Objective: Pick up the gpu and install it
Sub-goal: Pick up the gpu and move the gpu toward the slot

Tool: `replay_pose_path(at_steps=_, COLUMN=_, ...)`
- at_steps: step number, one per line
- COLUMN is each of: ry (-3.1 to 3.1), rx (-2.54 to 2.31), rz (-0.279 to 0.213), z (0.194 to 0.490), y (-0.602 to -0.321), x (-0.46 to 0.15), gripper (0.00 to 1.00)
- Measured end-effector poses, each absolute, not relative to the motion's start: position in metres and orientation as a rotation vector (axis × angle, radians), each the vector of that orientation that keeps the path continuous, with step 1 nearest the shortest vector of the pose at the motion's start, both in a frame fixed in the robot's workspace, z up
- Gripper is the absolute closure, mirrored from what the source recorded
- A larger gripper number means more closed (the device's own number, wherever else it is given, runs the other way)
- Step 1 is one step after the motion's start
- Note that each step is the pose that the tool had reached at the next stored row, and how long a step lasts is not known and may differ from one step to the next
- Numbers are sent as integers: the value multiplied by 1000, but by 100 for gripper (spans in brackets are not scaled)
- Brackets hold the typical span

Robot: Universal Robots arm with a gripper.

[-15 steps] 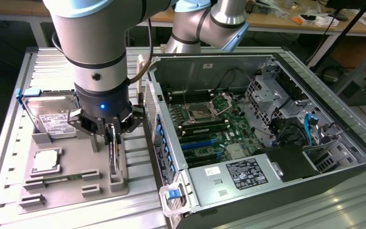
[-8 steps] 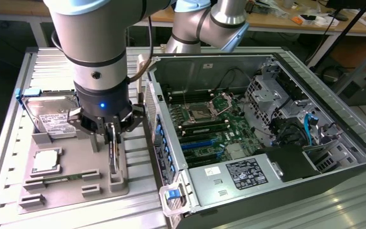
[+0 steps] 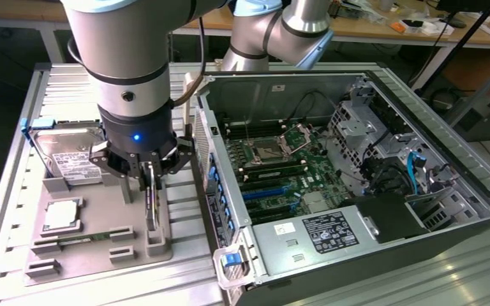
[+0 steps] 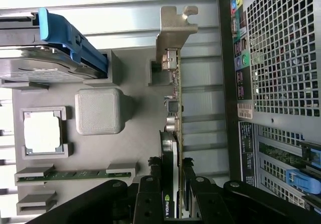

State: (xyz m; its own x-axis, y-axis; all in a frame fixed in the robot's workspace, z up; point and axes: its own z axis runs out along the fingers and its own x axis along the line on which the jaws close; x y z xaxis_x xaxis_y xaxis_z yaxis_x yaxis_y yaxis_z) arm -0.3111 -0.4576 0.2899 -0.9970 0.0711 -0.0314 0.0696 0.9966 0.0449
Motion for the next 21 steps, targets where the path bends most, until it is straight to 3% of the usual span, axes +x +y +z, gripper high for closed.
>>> replay_pose_path(at_steps=21, ry=3106, rx=109, rz=68, z=302, y=-458, x=-311, gripper=73)
